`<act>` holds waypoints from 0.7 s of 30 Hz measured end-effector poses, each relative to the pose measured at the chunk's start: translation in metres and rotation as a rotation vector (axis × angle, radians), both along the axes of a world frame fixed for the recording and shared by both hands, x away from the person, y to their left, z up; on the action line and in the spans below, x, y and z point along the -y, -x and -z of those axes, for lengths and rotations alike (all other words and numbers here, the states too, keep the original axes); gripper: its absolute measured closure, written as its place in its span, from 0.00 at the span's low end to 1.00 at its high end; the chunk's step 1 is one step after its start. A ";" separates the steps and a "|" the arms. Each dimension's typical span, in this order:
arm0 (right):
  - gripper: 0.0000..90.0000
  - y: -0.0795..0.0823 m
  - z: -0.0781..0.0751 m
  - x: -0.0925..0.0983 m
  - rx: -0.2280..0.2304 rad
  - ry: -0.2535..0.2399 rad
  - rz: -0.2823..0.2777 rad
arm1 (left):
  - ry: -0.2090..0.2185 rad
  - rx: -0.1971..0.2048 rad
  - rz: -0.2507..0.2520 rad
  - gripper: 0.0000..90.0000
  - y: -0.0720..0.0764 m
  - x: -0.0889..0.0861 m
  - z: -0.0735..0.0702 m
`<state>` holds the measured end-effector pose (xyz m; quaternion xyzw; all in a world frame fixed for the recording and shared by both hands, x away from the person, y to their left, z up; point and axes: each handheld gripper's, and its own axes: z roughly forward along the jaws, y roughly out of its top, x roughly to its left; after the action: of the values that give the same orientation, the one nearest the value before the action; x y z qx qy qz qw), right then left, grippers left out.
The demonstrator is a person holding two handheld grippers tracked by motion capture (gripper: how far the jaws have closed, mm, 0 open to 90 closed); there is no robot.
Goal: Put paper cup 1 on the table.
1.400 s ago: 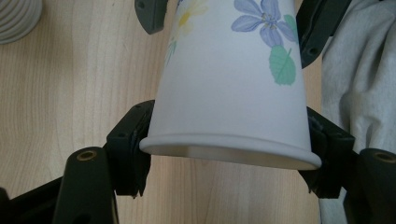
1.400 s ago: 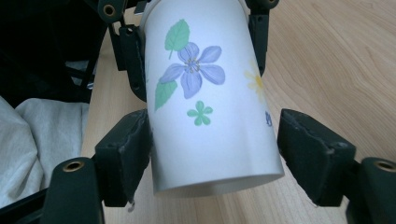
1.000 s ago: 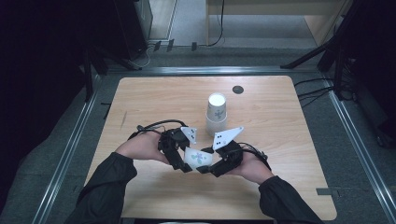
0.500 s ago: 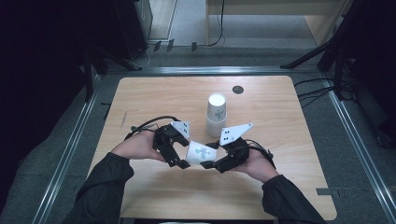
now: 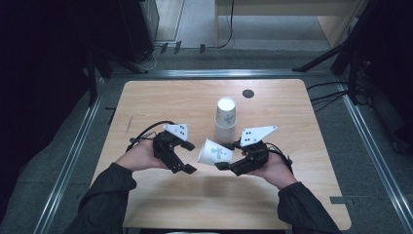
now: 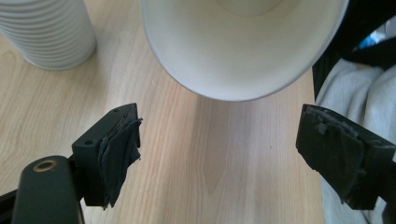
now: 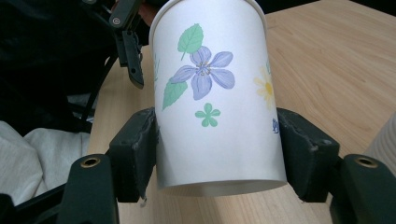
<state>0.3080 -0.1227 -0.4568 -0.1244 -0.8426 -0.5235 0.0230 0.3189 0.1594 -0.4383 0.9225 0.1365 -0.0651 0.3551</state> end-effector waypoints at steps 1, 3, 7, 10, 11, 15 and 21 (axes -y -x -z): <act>0.38 0.000 0.000 0.001 -0.001 -0.006 0.001 | 0.000 0.000 0.000 0.16 0.000 0.000 0.000; 0.38 0.000 -0.001 0.002 0.000 -0.007 0.002 | 0.031 -0.003 -0.017 0.16 0.001 -0.002 0.001; 0.38 0.000 -0.001 0.002 -0.005 -0.018 0.000 | 0.096 -0.027 -0.052 0.16 -0.001 -0.001 0.006; 0.38 0.000 -0.002 0.002 -0.005 -0.024 0.000 | 0.140 -0.026 -0.071 0.16 0.000 0.001 0.008; 0.38 0.000 -0.002 0.003 -0.006 -0.025 -0.002 | 0.151 -0.024 -0.069 0.16 0.000 0.002 0.008; 0.38 0.000 -0.002 0.003 -0.011 -0.034 0.001 | 0.204 -0.021 -0.078 0.16 0.001 0.003 0.007; 0.38 0.001 -0.001 0.001 -0.018 -0.035 -0.011 | 0.247 -0.048 -0.089 0.16 0.001 0.002 0.009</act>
<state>0.3071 -0.1239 -0.4563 -0.1238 -0.8338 -0.5368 0.0357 0.3176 0.1574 -0.4474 0.8630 0.1768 -0.0878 0.4651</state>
